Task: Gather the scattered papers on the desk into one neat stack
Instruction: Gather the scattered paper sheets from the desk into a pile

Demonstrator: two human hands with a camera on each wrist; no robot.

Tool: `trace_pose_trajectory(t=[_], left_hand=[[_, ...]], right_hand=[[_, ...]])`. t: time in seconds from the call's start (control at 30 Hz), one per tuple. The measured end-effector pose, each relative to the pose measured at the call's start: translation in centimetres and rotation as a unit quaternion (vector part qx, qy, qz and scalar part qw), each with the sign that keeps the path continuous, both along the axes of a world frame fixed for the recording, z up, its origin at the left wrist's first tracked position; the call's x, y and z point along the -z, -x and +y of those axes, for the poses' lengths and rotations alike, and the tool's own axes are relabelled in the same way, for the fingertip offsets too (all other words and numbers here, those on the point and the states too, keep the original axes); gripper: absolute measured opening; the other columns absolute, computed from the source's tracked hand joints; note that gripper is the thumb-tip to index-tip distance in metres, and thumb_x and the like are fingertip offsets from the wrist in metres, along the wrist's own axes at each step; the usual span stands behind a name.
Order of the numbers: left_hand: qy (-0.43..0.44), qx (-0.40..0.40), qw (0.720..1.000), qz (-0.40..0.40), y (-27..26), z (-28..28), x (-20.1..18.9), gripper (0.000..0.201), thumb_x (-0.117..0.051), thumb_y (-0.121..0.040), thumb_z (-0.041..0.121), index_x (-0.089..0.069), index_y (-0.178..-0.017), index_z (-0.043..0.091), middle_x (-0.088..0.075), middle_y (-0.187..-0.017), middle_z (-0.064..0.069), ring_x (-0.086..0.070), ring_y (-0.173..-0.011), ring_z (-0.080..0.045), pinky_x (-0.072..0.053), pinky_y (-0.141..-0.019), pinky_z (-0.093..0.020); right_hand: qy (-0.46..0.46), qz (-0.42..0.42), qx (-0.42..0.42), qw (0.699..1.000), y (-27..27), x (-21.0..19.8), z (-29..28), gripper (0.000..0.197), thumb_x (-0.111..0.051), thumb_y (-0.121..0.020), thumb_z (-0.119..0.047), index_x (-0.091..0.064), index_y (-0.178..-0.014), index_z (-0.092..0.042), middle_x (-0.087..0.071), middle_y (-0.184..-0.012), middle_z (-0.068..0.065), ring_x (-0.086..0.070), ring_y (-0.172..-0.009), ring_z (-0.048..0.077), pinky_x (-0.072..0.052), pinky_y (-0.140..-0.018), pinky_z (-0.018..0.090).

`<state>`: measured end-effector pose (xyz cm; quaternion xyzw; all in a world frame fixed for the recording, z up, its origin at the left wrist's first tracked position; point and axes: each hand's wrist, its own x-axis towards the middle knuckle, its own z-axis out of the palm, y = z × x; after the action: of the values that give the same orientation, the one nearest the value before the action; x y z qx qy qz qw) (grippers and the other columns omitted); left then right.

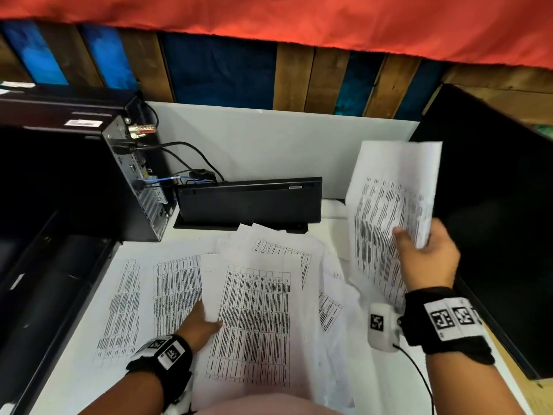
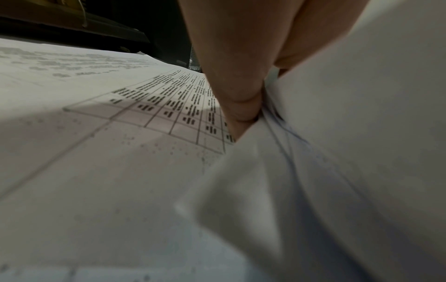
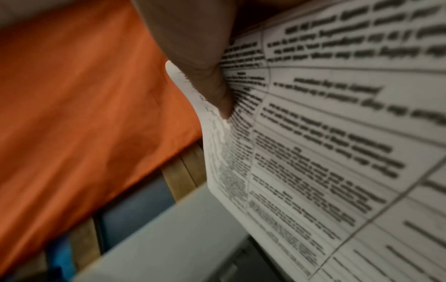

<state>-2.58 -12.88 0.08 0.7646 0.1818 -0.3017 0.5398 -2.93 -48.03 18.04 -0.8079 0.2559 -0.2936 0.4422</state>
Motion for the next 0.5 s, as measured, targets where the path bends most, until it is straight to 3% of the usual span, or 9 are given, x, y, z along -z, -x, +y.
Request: trace_pose_trajectory(t=[0.1,0.23,0.3,0.4,0.5], left_hand=[[0.0,-0.006,1.0,0.009,0.1,-0.1,-0.3,0.084,-0.058,-0.093,0.013,0.001,-0.153,0.007,-0.005,-0.161,-0.012,-0.009,-0.149,-0.026,-0.012,-0.12,-0.04],[-0.008,-0.015,1.0,0.0,0.2,-0.5,-0.8,0.069,-0.049,-0.098,0.011,-0.007,-0.151,0.002,-0.013,-0.159,-0.013,-0.016,-0.147,-0.029,-0.017,-0.118,-0.04],[-0.003,-0.027,1.0,0.002,0.1,-0.8,-0.9,0.061,-0.045,-0.099,0.011,-0.011,-0.149,0.001,-0.018,-0.157,-0.015,-0.022,-0.145,-0.031,-0.022,-0.116,-0.04],[0.05,-0.066,0.996,0.013,0.0,-1.3,-1.5,0.071,-0.044,-0.1,0.031,-0.002,-0.153,0.007,-0.005,-0.162,-0.011,-0.013,-0.148,-0.029,-0.015,-0.119,-0.045],[0.072,-0.073,0.995,0.015,-0.1,-1.4,-1.3,0.086,-0.045,-0.093,0.054,0.002,-0.154,0.013,-0.003,-0.162,-0.004,-0.011,-0.149,-0.026,-0.015,-0.119,-0.045]], right_hand=[[-0.11,-0.033,-0.074,0.991,-0.5,-0.8,1.1,0.02,-0.07,-0.083,-0.01,-0.062,-0.094,-0.025,-0.067,-0.086,-0.01,-0.065,-0.077,0.003,-0.05,-0.066,0.018],[-0.205,0.074,-0.091,0.972,-1.1,3.3,4.1,0.038,-0.072,-0.08,-0.007,-0.058,-0.116,-0.008,-0.067,-0.105,0.005,-0.063,-0.08,0.016,-0.053,-0.059,0.017],[-0.206,0.174,-0.083,0.959,-1.1,6.5,6.1,0.054,-0.075,-0.079,-0.011,-0.047,-0.125,-0.003,-0.057,-0.111,0.002,-0.056,-0.09,0.019,-0.049,-0.074,0.026],[-0.183,0.326,-0.113,0.921,-1.0,12.2,8.4,0.086,-0.081,-0.072,-0.025,-0.03,-0.138,-0.005,-0.051,-0.131,0.015,-0.055,-0.112,0.031,-0.048,-0.094,0.038],[-0.125,0.39,-0.135,0.902,-0.8,16.2,9.6,0.095,-0.081,-0.071,-0.032,-0.024,-0.143,-0.006,-0.039,-0.141,0.016,-0.045,-0.126,0.032,-0.042,-0.105,0.037]])
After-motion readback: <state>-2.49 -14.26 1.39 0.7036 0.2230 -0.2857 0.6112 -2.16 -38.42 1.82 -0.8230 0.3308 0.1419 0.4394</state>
